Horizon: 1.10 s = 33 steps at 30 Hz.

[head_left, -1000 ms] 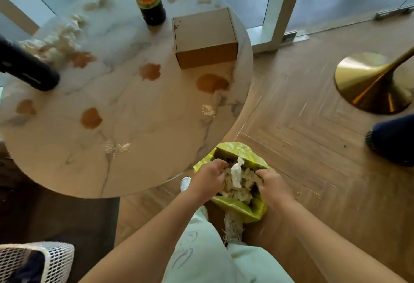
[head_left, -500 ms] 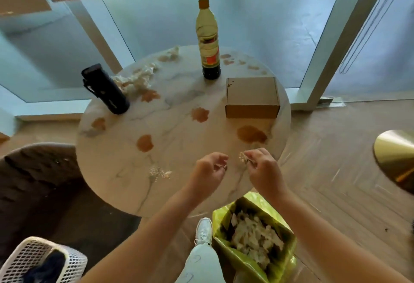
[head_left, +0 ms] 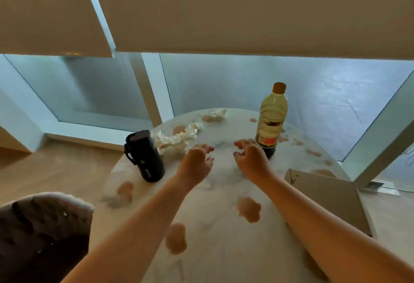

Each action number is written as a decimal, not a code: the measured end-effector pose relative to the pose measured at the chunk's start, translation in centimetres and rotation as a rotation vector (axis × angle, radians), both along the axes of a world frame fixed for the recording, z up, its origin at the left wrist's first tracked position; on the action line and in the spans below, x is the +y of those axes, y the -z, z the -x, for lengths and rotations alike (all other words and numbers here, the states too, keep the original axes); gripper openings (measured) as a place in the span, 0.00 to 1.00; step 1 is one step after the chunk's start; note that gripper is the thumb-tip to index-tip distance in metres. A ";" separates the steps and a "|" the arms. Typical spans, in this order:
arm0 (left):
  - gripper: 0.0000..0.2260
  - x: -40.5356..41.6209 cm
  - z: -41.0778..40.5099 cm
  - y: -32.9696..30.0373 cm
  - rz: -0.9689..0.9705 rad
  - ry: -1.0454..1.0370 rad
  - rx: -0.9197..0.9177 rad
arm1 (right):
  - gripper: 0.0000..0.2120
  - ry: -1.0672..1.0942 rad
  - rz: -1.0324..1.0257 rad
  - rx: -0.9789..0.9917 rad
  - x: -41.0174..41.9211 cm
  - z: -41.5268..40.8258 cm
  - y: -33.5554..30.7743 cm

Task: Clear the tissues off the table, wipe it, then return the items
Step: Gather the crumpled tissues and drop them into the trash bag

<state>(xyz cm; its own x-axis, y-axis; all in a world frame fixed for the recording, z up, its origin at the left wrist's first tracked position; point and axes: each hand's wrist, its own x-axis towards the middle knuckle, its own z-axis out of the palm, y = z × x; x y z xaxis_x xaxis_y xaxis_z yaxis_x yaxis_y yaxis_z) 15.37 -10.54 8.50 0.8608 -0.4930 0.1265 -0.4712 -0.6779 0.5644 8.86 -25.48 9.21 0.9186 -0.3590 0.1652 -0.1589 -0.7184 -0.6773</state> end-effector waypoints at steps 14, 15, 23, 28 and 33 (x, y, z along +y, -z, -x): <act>0.22 -6.5 -21.9 6.9 -0.410 -0.142 0.039 | 0.25 0.010 0.150 0.228 -5.3 -24.6 7.6; 0.23 -6.8 -22.5 7.5 -0.426 -0.134 0.061 | 0.26 0.006 0.160 0.243 -5.6 -25.6 8.3; 0.14 -8.9 -24.3 10.7 -0.279 -0.184 0.067 | 0.29 -0.148 0.323 0.373 -8.0 -29.5 11.9; 0.08 -8.9 -23.8 10.4 -0.173 -0.148 -0.010 | 0.09 -0.046 0.352 0.353 -9.0 -29.1 11.6; 0.08 -8.8 -21.4 8.5 -0.152 -0.143 -0.109 | 0.10 0.025 0.268 0.337 -7.9 -26.0 10.0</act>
